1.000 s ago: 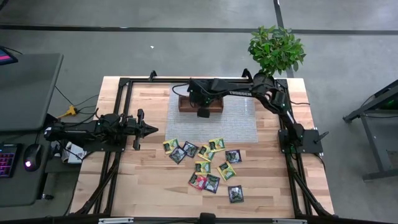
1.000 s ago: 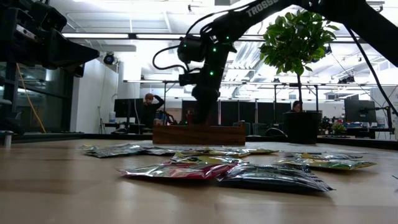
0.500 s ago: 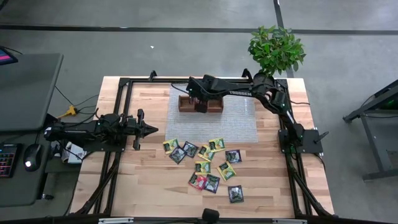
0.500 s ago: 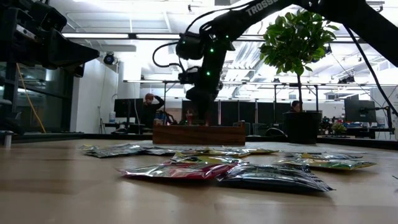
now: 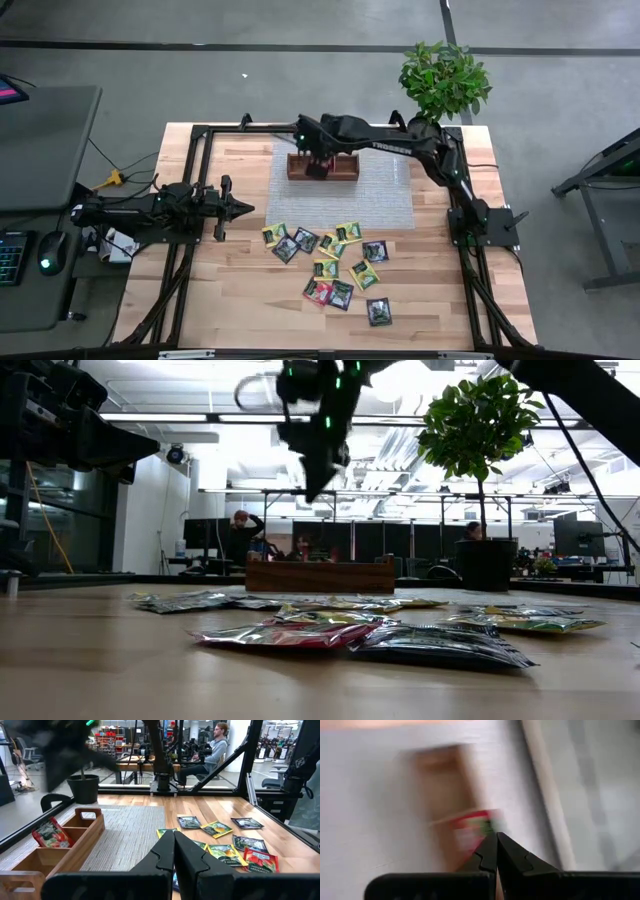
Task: Pick & Place Tea
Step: Put the red tea bag into the middle section of the wooden organizer
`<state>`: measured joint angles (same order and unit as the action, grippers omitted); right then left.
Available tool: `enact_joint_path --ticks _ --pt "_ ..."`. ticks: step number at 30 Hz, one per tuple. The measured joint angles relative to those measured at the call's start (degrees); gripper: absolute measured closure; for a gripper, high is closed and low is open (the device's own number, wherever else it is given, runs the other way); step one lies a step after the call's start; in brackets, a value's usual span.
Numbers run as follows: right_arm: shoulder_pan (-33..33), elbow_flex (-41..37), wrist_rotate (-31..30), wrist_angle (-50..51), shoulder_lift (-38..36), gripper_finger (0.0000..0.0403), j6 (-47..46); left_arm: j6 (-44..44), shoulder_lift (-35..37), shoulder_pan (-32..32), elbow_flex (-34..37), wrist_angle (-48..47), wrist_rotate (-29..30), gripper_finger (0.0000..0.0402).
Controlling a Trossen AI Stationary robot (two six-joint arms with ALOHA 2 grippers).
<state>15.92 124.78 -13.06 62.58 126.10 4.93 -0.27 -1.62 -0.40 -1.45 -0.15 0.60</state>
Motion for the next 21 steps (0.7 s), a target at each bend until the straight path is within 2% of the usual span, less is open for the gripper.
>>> enact_joint_path --ticks 4,9,16,21 --pt "-4.67 4.60 11.04 9.77 -0.05 0.0403 -3.36 0.00 -0.01 0.00 0.00 0.00 0.00 0.0401" --pt "-10.36 3.19 20.65 14.99 -1.43 0.0403 -2.30 0.00 -0.01 0.00 0.01 -0.01 0.00 0.0401" --pt "-16.95 -1.88 35.38 13.85 -2.14 0.0403 11.30 0.00 -0.01 0.00 0.00 0.00 0.00 0.0401" --pt "-18.60 -8.15 44.29 7.64 -2.14 0.0403 12.85 0.00 -0.01 0.00 0.00 0.00 0.00 0.0401"
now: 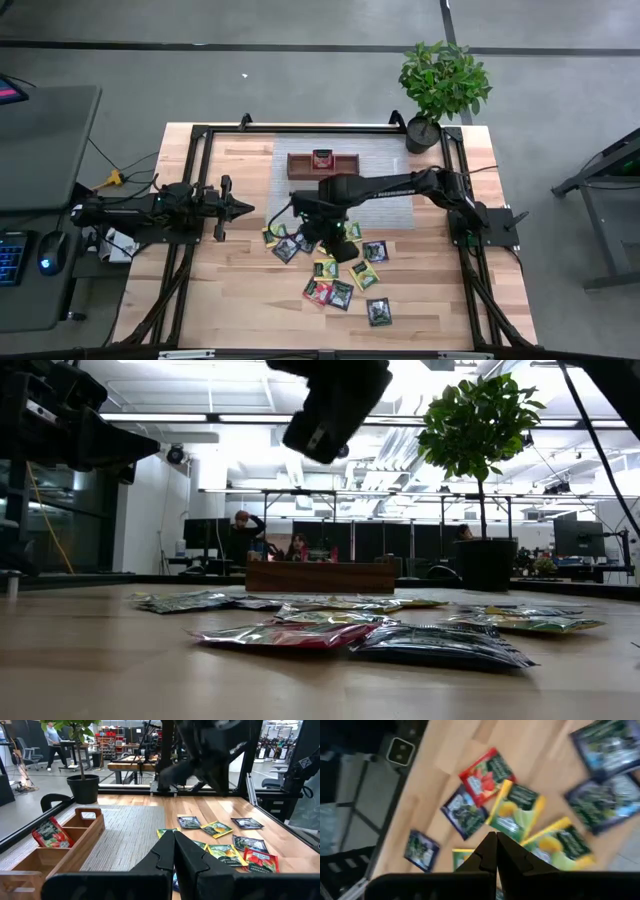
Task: Pick & Place Tea
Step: Put the red tea bag into the middle section of the wooden organizer
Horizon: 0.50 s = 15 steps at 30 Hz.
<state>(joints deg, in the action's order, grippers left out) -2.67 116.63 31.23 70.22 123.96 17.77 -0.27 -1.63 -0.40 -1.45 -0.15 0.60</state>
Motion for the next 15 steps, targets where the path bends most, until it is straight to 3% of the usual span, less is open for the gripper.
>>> enact_joint_path --ticks 5,10,15 --pt "-1.06 -5.88 4.74 -10.56 0.00 0.0403 0.72 0.00 0.00 0.00 0.00 0.00 0.00 0.0401" --pt "-2.33 -9.53 5.22 -20.55 0.01 0.0403 4.20 0.00 0.00 0.00 0.00 0.00 0.00 0.0401" --pt "-3.25 -8.28 5.26 -23.53 2.40 0.0403 5.41 0.00 0.00 0.01 0.01 -0.01 0.00 0.0401"
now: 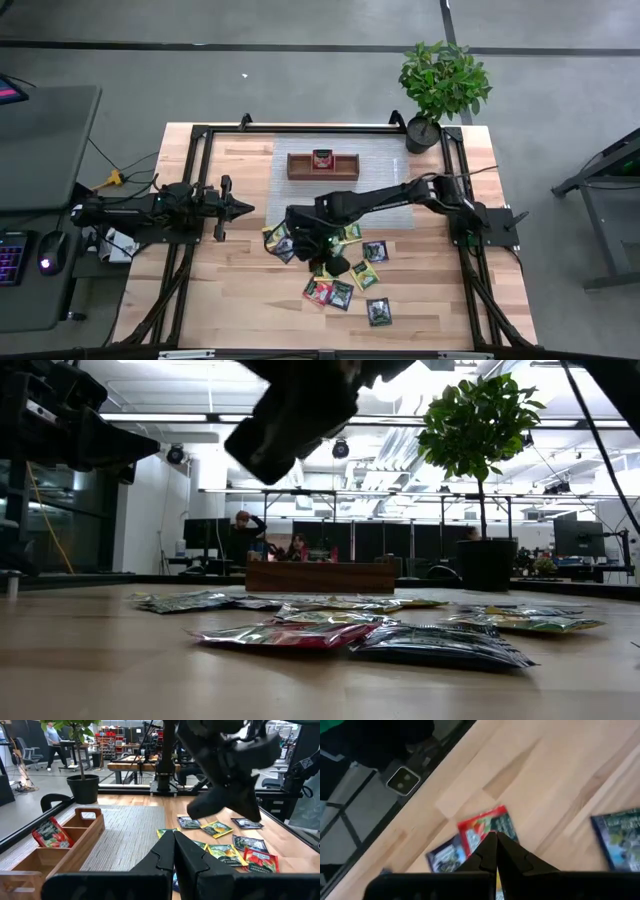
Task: Pick & Place Tea
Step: Put the red tea bag into the middle section of the wooden organizer
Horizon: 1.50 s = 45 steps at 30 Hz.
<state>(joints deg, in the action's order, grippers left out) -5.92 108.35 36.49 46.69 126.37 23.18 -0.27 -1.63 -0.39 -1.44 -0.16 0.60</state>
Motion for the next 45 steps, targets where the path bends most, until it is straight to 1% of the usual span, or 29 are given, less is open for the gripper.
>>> enact_joint_path --ticks 4,6,9,11,15,19,26,35,38,41,45 --pt "-0.76 4.78 -0.09 1.89 5.64 0.0403 -0.24 0.00 0.00 0.01 0.01 -0.01 -0.02 0.0401" --pt "-1.30 8.04 -1.16 3.42 8.54 0.0402 -0.32 0.00 0.00 -0.01 -0.01 0.01 0.00 0.0401" --pt "-2.36 12.18 -5.67 5.77 11.37 0.0402 -0.21 0.00 0.00 -0.01 -0.01 0.01 -0.02 0.0401" --pt "-3.14 13.60 -9.00 7.11 12.25 0.0402 2.08 0.00 0.00 -0.01 -0.01 0.00 -0.02 0.0401" --pt "-4.65 14.62 -13.99 8.79 13.07 0.0402 8.19 0.00 0.01 -0.01 0.00 0.00 0.00 0.0401" --pt "-5.56 14.59 -19.26 8.49 14.65 0.0402 11.41 0.00 0.00 -0.01 0.01 0.00 0.00 0.0401" --pt "-6.57 14.58 -24.37 7.28 15.39 0.0402 12.41 0.00 0.02 0.01 0.01 -0.01 0.00 0.0401" --pt "-7.23 14.58 -24.94 7.18 15.41 0.0402 11.58 0.00 0.00 -0.01 0.01 0.00 0.00 0.0401" --pt "-7.38 14.58 -22.88 7.26 15.41 0.0397 12.26 0.00 0.00 -0.01 -0.01 0.01 0.00 0.0401" --pt "-7.38 14.58 -20.49 7.22 15.41 0.0370 12.42 0.00 0.00 0.00 -0.01 0.00 0.00 0.0401" --pt "-7.38 14.58 -19.46 6.33 15.41 0.0304 12.83 0.00 0.01 0.00 0.01 0.01 0.00 0.0401"
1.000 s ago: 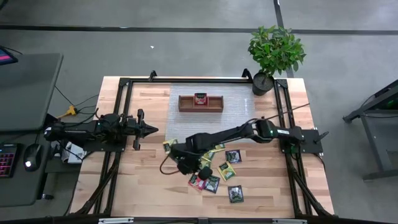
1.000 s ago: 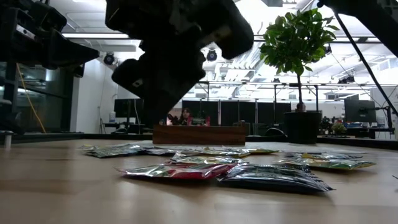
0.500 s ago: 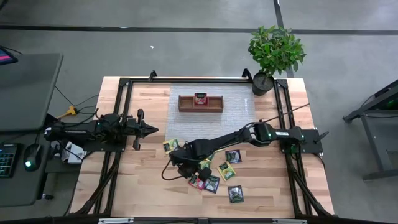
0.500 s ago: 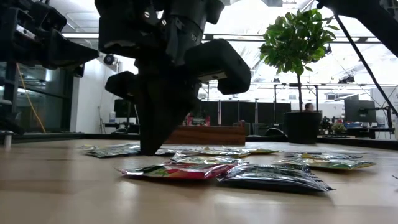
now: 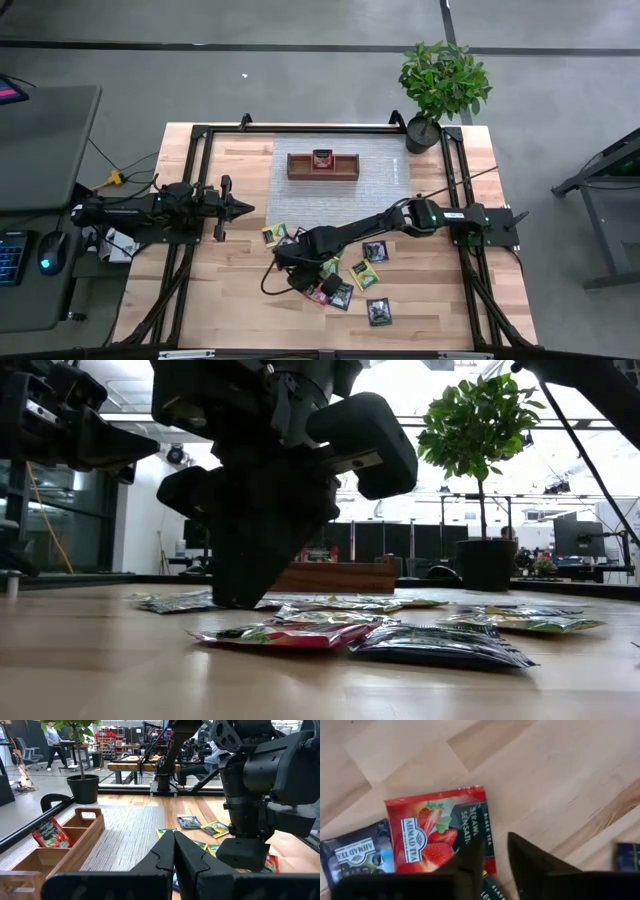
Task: Pick & Place Tea
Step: Put the red tea bag into the middle section of the wooden organizer
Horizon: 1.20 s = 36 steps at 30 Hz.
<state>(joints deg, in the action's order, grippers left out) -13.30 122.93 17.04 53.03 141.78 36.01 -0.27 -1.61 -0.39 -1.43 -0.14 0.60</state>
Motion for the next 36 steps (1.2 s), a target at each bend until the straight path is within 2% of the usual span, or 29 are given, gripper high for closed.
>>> enact_joint_path --ticks 6,12,16,23,36 --pt "-0.15 0.00 -0.17 -0.17 0.13 0.0213 0.66 0.00 -0.01 0.01 0.00 0.00 0.00 0.0401" --pt "-0.60 0.00 -0.62 -0.21 0.88 0.0181 2.01 0.00 -0.01 0.00 0.00 -0.02 0.00 0.0401" --pt "-1.02 0.02 -2.96 -0.34 1.20 0.0179 2.16 0.00 -0.01 -0.01 0.00 -0.02 0.00 0.0401" --pt "-1.50 0.26 -3.58 -0.52 2.53 0.0181 0.23 0.00 -0.01 -0.01 0.00 0.00 0.00 0.0401" --pt "-1.32 0.20 -3.52 0.64 3.21 0.0236 -1.51 0.00 -0.01 0.01 -0.02 0.00 0.00 0.0401"
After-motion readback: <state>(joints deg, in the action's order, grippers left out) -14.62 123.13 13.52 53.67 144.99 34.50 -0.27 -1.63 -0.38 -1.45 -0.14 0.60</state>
